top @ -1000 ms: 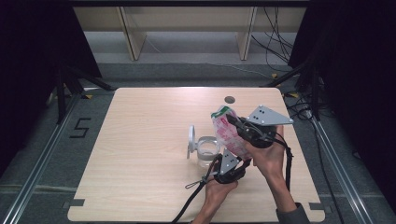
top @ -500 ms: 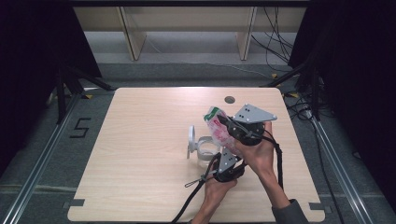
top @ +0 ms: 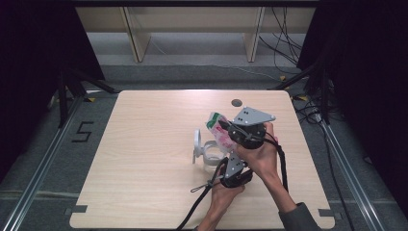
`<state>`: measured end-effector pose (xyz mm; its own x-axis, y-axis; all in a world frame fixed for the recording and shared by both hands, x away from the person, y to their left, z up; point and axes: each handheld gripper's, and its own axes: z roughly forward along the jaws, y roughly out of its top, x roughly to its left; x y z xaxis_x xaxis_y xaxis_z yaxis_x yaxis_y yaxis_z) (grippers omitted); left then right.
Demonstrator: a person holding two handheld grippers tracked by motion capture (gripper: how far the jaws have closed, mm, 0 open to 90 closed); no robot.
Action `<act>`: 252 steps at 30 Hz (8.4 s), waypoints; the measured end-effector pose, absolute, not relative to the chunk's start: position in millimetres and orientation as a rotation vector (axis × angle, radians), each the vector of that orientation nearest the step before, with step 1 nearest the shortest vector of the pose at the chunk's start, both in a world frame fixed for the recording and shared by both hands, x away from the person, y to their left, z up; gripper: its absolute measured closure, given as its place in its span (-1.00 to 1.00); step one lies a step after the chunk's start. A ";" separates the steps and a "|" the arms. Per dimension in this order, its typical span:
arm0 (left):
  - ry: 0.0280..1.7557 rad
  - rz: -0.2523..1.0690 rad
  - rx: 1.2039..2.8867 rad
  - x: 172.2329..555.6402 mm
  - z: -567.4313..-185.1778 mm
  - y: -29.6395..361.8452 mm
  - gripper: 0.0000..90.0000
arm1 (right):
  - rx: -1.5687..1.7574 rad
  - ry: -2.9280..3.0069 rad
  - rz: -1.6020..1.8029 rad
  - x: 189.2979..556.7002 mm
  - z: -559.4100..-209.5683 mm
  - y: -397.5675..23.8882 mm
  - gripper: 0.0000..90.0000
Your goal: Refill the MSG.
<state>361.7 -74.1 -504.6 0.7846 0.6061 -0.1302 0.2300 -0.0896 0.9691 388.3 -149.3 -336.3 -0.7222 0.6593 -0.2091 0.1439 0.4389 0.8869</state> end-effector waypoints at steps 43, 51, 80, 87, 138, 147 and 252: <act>0.647 0.334 1.661 361.8 -504.0 -73.7 0.66 | 0.664 2.244 1.167 399.4 -340.3 -130.9 1.00; 0.648 0.320 1.652 361.3 -503.3 -73.7 0.66 | 0.661 2.263 1.169 400.6 -340.6 -130.2 1.00; 0.647 0.321 1.652 362.4 -502.8 -70.6 0.66 | 0.659 2.257 1.164 402.9 -342.8 -123.6 1.00; 0.645 0.316 1.647 362.6 -502.8 -70.1 0.66 | 0.649 2.266 1.155 403.7 -343.1 -122.2 1.00; 0.660 0.294 1.545 361.3 -502.1 -76.4 0.66 | 0.630 2.301 1.073 403.5 -341.3 -108.9 1.00; 0.661 0.285 1.537 361.8 -501.8 -77.0 0.66 | 0.616 2.297 1.073 405.7 -341.3 -109.2 1.00; 0.608 0.370 1.658 362.4 -497.8 -70.8 0.65 | 0.607 2.310 1.032 407.1 -339.8 -104.2 1.00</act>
